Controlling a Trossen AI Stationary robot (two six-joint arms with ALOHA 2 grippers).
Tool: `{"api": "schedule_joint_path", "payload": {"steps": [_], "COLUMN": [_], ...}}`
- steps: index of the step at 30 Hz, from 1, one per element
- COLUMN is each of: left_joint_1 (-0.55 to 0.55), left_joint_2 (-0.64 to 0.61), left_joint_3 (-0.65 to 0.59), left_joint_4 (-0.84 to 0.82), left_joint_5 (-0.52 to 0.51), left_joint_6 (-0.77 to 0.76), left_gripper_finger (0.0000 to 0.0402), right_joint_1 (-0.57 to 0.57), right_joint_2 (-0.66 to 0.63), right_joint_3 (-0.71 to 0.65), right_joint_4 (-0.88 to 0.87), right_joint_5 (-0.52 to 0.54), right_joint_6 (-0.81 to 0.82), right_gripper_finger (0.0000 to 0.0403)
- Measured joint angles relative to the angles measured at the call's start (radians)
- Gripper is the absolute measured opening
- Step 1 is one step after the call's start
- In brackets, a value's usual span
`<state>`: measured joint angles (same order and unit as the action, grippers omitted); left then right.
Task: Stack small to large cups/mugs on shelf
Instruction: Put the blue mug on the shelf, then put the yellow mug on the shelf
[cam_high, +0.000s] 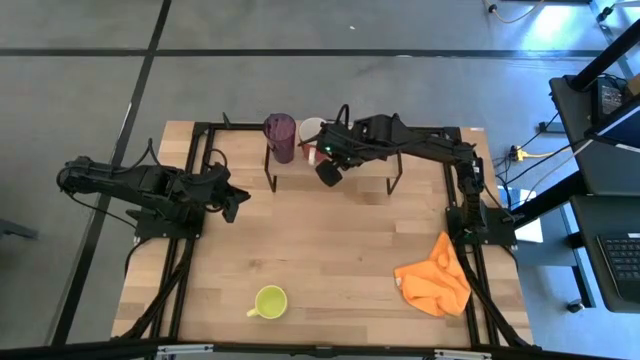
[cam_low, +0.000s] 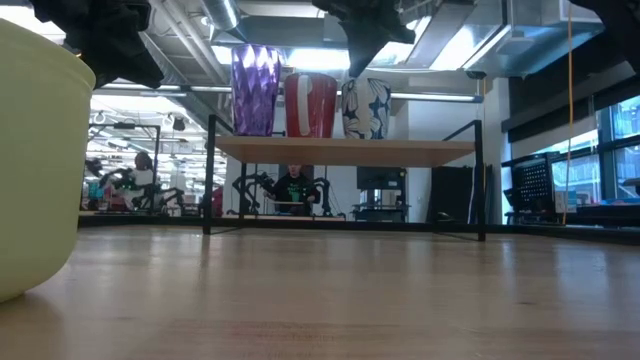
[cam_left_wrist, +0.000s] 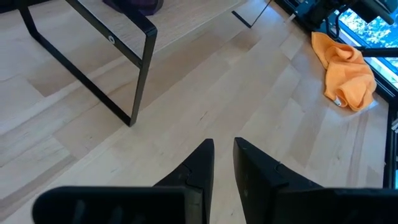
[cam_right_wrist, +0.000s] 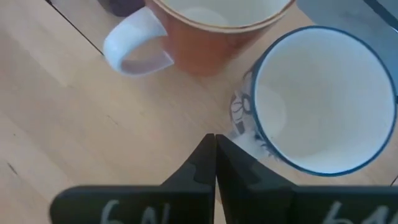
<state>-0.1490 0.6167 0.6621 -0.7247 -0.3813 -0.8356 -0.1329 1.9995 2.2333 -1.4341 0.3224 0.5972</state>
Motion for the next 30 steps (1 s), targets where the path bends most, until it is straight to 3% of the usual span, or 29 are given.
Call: {"api": "schedule_joint_path", "payload": {"steps": [18,23,30], "left_joint_1": [-0.001,-0.001,0.000], "left_joint_2": [0.000,0.000,0.000], "left_joint_3": [0.000,0.000,0.000], "left_joint_4": [0.000,0.000,0.000], "left_joint_5": [-0.001,-0.001,0.002], "left_joint_6": [0.000,0.000,0.032], "left_gripper_finger": [0.0055,0.0055,0.0055], "right_joint_1": [-0.001,0.019,0.119], "right_joint_2": [0.000,0.000,-0.002], "right_joint_3": [0.000,0.000,0.001], "right_joint_4": [-0.036,0.077,0.253], "right_joint_5": [0.015,-0.109,-0.386], "right_joint_6": [-0.001,-0.022,-0.015], "right_gripper_finger": [0.0010,0.0010,0.0011]}}
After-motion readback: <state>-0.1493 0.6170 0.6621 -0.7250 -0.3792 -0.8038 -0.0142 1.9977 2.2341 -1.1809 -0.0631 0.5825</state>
